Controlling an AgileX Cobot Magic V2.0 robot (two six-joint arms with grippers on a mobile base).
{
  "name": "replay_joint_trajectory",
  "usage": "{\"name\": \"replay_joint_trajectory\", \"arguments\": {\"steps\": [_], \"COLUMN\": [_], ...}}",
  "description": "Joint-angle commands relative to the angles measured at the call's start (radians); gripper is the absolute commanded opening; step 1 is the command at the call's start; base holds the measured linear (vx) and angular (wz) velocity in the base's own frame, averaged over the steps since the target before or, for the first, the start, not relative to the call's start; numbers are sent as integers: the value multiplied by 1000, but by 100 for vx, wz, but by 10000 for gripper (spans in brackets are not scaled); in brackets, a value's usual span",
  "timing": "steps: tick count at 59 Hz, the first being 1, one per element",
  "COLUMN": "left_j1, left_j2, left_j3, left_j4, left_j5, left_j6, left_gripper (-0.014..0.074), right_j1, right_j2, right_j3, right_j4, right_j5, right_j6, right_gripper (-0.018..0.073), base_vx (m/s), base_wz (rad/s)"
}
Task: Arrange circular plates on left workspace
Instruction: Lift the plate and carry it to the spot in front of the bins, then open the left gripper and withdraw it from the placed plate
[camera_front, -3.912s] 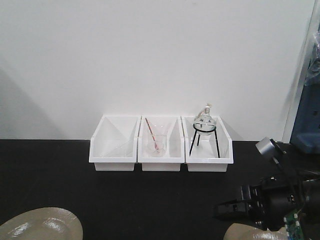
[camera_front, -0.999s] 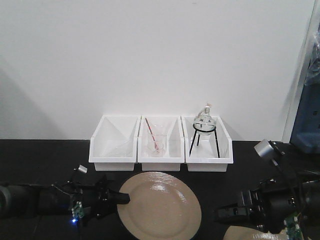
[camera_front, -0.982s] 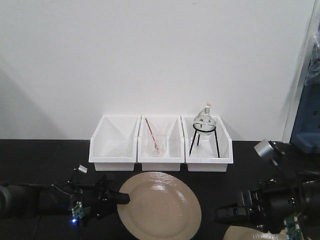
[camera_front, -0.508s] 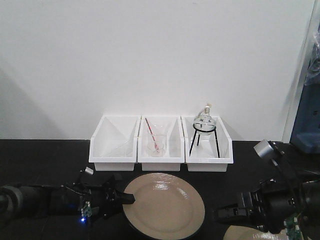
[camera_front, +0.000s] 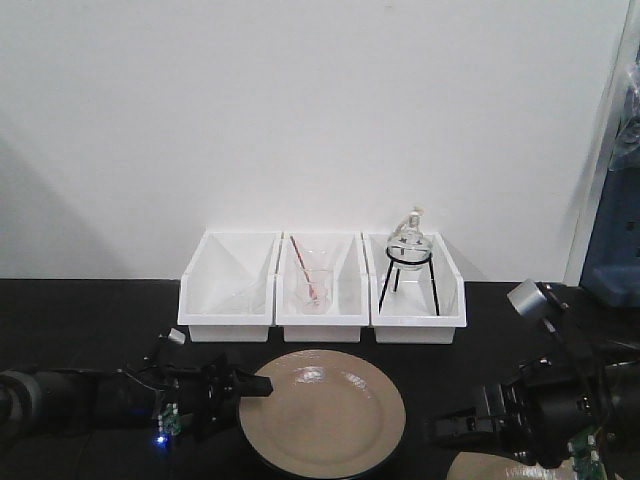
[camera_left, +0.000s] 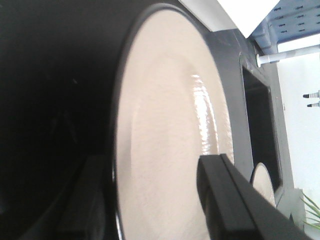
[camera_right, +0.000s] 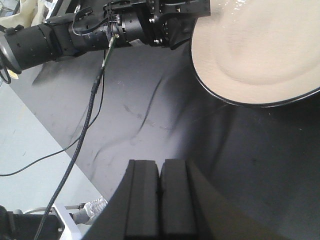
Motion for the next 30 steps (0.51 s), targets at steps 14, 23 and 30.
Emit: {"name": "replay_joint_trajectory", "arguments": {"steps": [14,23,30], "left_j1": [128,206,256], "left_j2": [-75,-86,-120], "left_j3": [-35,-35,-35], "left_j4": [121,171,209], "left_j5": [179,258,319], "left_j6": [-6,-74,-96], "left_gripper": [522,450,251], "right_j1": [-5,-5,-5], "right_j2": [-29,-29,-29], "right_j3": [-33,-33,-33], "right_j4": [59,59,62], "right_j5": [20,20,20], "right_j6": [-15,-15,-15], "right_gripper": [-1,-1,-1], "base_vx": [0,0,0], "base_wz": [0,0,0]}}
